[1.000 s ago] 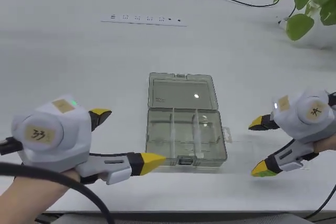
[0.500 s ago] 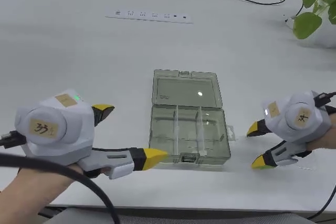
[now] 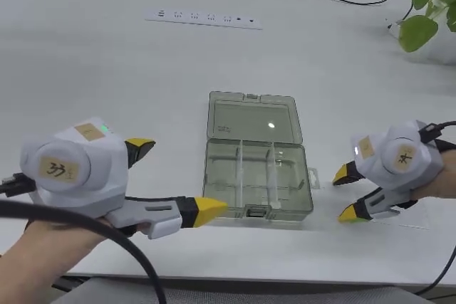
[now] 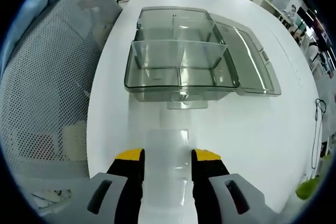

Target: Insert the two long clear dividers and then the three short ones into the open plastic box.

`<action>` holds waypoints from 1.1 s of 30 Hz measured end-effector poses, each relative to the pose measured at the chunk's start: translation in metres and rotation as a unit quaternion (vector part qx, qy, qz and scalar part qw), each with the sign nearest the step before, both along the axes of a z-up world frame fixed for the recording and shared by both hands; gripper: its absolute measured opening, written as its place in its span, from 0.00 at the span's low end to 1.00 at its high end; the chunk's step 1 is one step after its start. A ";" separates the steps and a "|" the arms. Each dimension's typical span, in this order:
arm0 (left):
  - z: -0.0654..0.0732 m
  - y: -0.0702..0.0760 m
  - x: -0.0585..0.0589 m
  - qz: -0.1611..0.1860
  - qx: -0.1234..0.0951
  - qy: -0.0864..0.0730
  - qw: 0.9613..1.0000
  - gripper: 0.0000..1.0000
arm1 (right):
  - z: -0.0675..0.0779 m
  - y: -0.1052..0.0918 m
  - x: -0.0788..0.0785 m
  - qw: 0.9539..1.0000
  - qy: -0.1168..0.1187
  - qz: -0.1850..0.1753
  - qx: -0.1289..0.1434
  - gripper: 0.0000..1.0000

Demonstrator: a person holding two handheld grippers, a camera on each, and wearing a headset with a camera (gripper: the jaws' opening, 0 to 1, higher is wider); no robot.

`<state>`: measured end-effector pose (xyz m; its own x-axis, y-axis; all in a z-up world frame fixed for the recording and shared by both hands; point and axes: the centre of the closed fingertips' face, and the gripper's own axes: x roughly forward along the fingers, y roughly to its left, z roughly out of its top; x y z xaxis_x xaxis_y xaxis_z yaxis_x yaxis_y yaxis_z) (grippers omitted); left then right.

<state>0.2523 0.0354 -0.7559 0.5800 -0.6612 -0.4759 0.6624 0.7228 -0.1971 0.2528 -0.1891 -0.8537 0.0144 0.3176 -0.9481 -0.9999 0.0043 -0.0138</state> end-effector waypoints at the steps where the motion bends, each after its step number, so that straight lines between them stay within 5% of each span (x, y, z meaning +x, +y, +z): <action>1: 0.000 0.000 0.000 0.000 0.000 0.000 1.000 0.94 | 0.000 0.000 -0.001 1.000 0.000 0.002 0.000 0.36; 21: 0.002 -0.011 -0.002 -0.016 -0.011 0.002 1.000 0.92 | 0.002 -0.002 -0.001 1.000 -0.018 -0.011 -0.001 0.33; 33: 0.000 -0.016 -0.002 -0.024 -0.013 0.008 1.000 0.91 | 0.017 -0.001 0.008 0.998 -0.046 -0.037 0.017 0.33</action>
<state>0.2507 0.0191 -0.7557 0.5394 -0.7003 -0.4676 0.6932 0.6845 -0.2256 0.2613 -0.1902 -0.8367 0.1262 0.3436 -0.9306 -0.9913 0.0794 -0.1052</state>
